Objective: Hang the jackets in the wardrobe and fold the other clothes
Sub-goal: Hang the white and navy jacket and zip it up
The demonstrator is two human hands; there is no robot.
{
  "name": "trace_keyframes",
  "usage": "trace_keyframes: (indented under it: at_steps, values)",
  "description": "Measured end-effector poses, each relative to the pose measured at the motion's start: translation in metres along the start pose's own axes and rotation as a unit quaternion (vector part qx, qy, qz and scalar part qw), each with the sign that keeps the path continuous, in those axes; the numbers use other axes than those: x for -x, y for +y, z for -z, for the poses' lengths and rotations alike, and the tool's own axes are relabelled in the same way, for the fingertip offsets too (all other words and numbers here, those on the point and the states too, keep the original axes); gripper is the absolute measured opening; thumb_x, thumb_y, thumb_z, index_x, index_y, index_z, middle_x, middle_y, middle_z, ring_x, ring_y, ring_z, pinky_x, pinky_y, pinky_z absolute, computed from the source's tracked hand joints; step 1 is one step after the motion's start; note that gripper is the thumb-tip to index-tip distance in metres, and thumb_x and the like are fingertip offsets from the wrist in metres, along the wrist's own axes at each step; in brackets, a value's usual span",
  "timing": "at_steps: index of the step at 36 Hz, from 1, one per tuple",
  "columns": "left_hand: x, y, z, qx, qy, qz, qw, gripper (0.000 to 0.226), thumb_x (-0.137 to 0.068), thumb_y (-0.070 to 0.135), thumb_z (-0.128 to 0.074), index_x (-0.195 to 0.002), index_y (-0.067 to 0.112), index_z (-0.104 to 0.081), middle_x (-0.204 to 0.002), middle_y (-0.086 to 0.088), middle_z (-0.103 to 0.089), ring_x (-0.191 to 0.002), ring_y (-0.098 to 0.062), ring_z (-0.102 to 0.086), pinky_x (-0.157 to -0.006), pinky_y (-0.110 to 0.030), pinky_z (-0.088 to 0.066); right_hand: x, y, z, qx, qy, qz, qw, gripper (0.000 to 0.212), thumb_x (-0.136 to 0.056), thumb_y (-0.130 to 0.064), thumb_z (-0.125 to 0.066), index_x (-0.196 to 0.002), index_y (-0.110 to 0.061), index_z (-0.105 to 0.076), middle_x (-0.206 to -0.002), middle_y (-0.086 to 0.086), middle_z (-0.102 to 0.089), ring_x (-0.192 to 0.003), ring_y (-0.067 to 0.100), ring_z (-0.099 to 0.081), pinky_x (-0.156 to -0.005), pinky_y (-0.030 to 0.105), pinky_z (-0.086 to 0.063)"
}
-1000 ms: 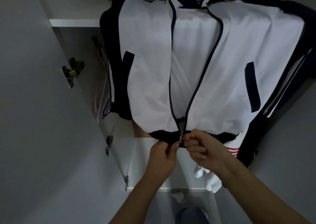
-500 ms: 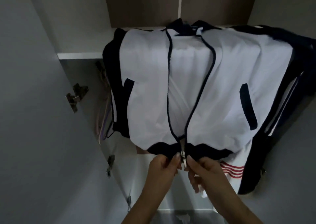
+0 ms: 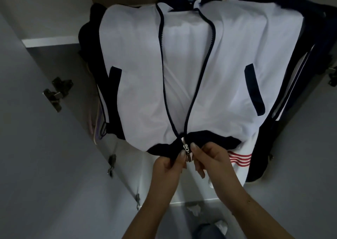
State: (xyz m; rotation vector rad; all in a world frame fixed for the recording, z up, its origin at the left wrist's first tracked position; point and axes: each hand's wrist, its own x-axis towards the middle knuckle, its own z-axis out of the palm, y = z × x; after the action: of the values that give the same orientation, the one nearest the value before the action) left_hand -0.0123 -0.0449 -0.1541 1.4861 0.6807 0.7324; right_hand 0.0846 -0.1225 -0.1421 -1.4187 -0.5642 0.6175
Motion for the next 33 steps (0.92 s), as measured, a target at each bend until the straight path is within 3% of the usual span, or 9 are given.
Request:
trace_keyframes:
  at_steps: [5,9,13,18,20,22,26,29,33]
  values:
    - [-0.005,-0.002,0.003,-0.002,-0.021,0.002,1.000,0.028,-0.095,0.018,-0.055,-0.068,0.018,-0.063,-0.053,0.012,-0.060,-0.052,0.004,-0.053,-0.054,-0.009,-0.040,0.002,0.002,-0.001,0.008,-0.046,-0.049,0.998,0.030,-0.085,-0.030,-0.062,-0.077,-0.001,-0.062,-0.065,0.005,-0.066,-0.052,0.016,-0.059,-0.038,0.025,-0.045]
    - [-0.005,-0.007,0.006,-0.013,-0.027,0.009,1.000,0.028,-0.094,0.022,-0.056,-0.067,0.021,-0.064,-0.055,0.011,-0.061,-0.052,0.003,-0.054,-0.054,-0.010,-0.042,0.010,0.012,0.000,0.056,-0.042,-0.011,0.997,0.037,-0.072,-0.038,-0.066,-0.082,-0.002,-0.065,-0.069,0.003,-0.070,-0.051,0.014,-0.059,-0.039,0.025,-0.046]
    - [-0.006,-0.014,0.006,-0.033,-0.010,0.016,0.999,0.029,-0.093,0.025,-0.059,-0.064,0.021,-0.063,-0.053,0.011,-0.060,-0.051,0.003,-0.054,-0.054,-0.010,-0.041,0.015,0.021,0.001,0.092,-0.022,0.027,0.995,0.015,-0.085,-0.020,-0.066,-0.077,-0.008,-0.065,-0.061,-0.002,-0.065,-0.047,0.010,-0.057,-0.038,0.022,-0.045]
    - [-0.004,-0.025,0.009,-0.100,0.004,0.002,0.995,0.031,-0.094,0.023,-0.059,-0.063,0.023,-0.060,-0.054,0.016,-0.061,-0.055,0.004,-0.057,-0.057,-0.007,-0.042,0.020,0.023,0.000,0.146,-0.016,-0.015,0.989,0.023,-0.095,-0.013,-0.056,-0.074,-0.005,-0.058,-0.048,-0.004,-0.050,-0.038,0.007,-0.045,-0.037,0.016,-0.036]
    - [-0.002,-0.031,0.008,-0.134,0.004,-0.011,0.991,0.032,-0.094,0.019,-0.059,-0.063,0.025,-0.059,-0.055,0.018,-0.062,-0.058,0.005,-0.058,-0.058,-0.006,-0.042,0.020,0.021,0.003,0.028,-0.052,-0.156,0.986,0.030,-0.097,-0.013,-0.048,-0.068,-0.009,-0.051,-0.046,-0.003,-0.042,-0.034,0.008,-0.033,-0.033,0.018,-0.025]
    - [0.001,-0.039,0.007,-0.151,0.003,-0.025,0.988,0.033,-0.094,0.015,-0.059,-0.063,0.028,-0.057,-0.053,0.015,-0.060,-0.058,0.005,-0.058,-0.057,-0.006,-0.041,0.018,0.015,0.010,-0.147,-0.095,-0.296,0.939,0.025,-0.089,-0.011,-0.050,-0.065,-0.012,-0.049,-0.047,-0.003,-0.034,-0.032,0.007,-0.025,-0.031,0.016,-0.016]
    - [0.011,-0.054,0.003,-0.175,-0.014,-0.035,0.984,0.035,-0.093,0.014,-0.060,-0.065,0.033,-0.055,-0.053,0.010,-0.056,-0.054,0.001,-0.054,-0.053,-0.008,-0.038,0.013,0.011,0.015,-0.316,-0.076,-0.359,0.875,0.010,-0.076,-0.010,-0.054,-0.067,-0.006,-0.055,-0.044,-0.005,-0.031,-0.024,0.004,-0.024,-0.023,0.012,-0.017]
    - [0.015,-0.060,-0.004,-0.156,-0.026,0.001,0.987,0.036,-0.093,0.014,-0.059,-0.062,0.032,-0.055,-0.052,0.013,-0.057,-0.053,0.003,-0.054,-0.053,-0.007,-0.038,0.001,0.004,0.012,-0.262,-0.053,-0.311,0.912,0.019,-0.087,-0.007,-0.049,-0.070,-0.004,-0.054,-0.042,-0.004,-0.034,-0.024,0.003,-0.024,-0.023,0.012,-0.017]
    - [0.014,-0.069,-0.001,-0.083,-0.066,0.140,0.984,0.026,-0.094,0.020,-0.060,-0.069,0.014,-0.062,-0.058,0.007,-0.057,-0.051,0.002,-0.051,-0.057,-0.012,-0.039,-0.032,-0.035,0.015,-0.149,-0.058,-0.161,0.974,0.024,-0.093,-0.008,-0.043,-0.070,-0.007,-0.053,-0.041,-0.007,-0.034,-0.027,0.004,-0.022,-0.026,0.013,-0.014]
